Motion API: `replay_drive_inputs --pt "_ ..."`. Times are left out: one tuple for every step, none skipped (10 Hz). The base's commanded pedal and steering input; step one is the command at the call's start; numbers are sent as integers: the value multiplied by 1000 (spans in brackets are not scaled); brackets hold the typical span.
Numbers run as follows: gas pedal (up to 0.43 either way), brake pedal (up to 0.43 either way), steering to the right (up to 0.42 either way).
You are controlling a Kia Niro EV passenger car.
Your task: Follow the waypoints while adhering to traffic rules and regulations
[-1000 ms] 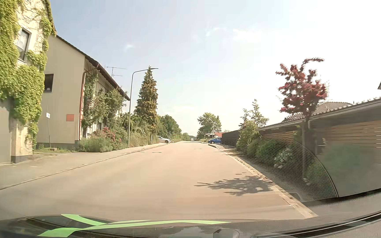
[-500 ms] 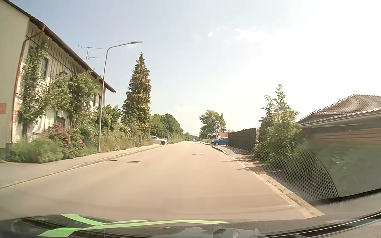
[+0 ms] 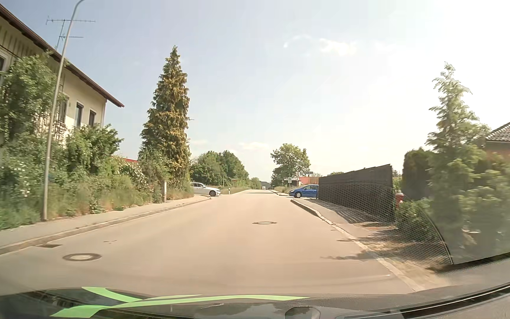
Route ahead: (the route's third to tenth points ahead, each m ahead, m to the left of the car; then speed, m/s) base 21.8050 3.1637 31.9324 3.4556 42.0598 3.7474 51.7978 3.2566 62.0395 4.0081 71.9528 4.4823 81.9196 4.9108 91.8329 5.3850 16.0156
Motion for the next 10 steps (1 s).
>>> replay_drive_inputs --pt "138 0 -11" --pt "138 0 -11" --pt "138 0 -11" --pt "138 0 -11" --pt "138 0 -12" --pt "138 0 -12" --pt "138 0 -13" --pt "138 0 -13" --pt "138 0 -11" --pt "138 0 -7"
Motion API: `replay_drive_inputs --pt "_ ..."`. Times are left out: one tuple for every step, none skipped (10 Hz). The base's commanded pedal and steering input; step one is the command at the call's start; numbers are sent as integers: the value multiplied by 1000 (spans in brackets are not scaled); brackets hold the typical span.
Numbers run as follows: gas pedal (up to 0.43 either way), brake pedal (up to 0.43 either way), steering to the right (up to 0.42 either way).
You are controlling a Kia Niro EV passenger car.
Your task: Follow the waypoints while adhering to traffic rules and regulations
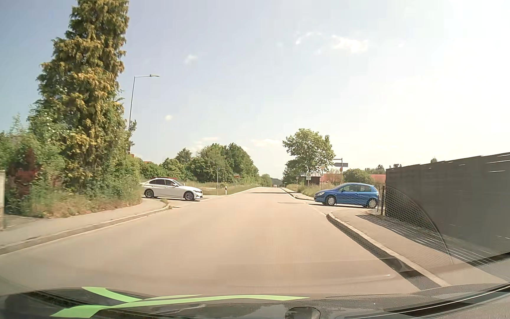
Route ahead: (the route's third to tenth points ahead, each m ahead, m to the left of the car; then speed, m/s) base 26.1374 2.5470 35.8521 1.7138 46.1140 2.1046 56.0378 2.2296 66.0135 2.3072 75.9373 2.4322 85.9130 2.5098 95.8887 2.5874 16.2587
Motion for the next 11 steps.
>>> replay_drive_inputs --pt "138 0 -2" --pt "130 0 -1" --pt "130 0 -2" --pt "130 0 -2" --pt "118 0 -2" --pt "110 0 -3" --pt "110 0 -4" --pt "110 0 -5" --pt "110 0 -5" --pt "110 0 -5" --pt "110 0 -5"
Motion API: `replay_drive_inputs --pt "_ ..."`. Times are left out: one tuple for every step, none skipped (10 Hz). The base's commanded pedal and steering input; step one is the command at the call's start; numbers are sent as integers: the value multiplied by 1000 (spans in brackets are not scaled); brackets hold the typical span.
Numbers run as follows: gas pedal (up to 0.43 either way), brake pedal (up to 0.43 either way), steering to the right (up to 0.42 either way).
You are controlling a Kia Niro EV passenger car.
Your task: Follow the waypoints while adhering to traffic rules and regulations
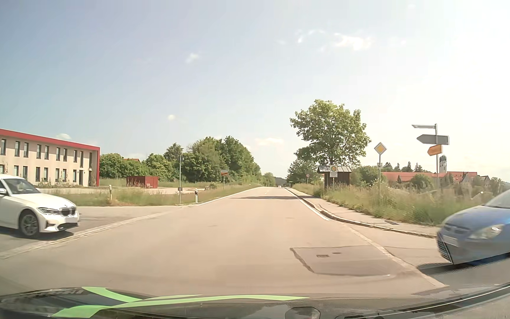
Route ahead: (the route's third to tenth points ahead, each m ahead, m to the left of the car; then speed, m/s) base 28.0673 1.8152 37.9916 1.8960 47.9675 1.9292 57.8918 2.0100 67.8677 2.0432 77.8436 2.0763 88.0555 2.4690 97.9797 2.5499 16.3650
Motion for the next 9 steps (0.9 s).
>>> replay_drive_inputs --pt "110 0 -2" --pt "110 0 0" --pt "118 0 2" --pt "118 0 2" --pt "118 0 2" --pt "138 0 2" --pt "138 0 1" --pt "150 0 1" --pt "157 0 0"
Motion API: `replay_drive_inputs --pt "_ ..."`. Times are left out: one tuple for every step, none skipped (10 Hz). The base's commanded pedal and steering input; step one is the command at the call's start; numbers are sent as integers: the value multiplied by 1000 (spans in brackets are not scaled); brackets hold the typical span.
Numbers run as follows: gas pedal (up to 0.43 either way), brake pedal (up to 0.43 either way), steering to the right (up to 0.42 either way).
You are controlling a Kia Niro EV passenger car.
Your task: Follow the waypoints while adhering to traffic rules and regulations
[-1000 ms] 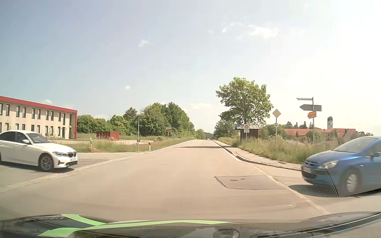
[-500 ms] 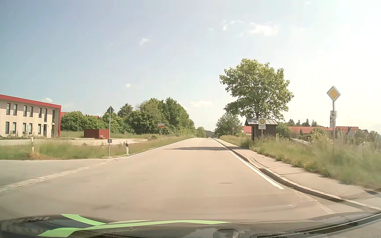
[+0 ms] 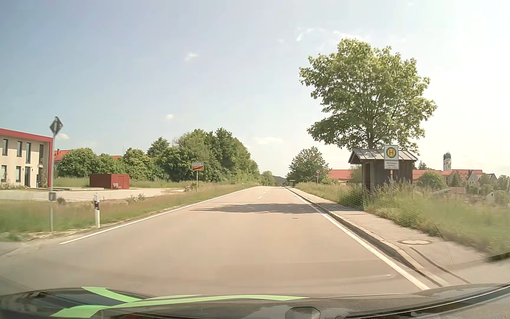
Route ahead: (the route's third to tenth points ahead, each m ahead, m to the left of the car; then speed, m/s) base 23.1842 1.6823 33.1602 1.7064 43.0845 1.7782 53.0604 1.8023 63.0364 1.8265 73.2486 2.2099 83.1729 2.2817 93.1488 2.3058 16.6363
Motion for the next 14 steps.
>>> replay_drive_inputs --pt "157 0 0" --pt "157 0 0" --pt "169 0 0" --pt "189 0 0" --pt "189 0 0" --pt "189 0 0" --pt "189 0 0" --pt "189 0 0" --pt "189 0 0" --pt "189 0 0" --pt "189 0 0" --pt "197 0 0" --pt "197 0 3" --pt "197 0 3"
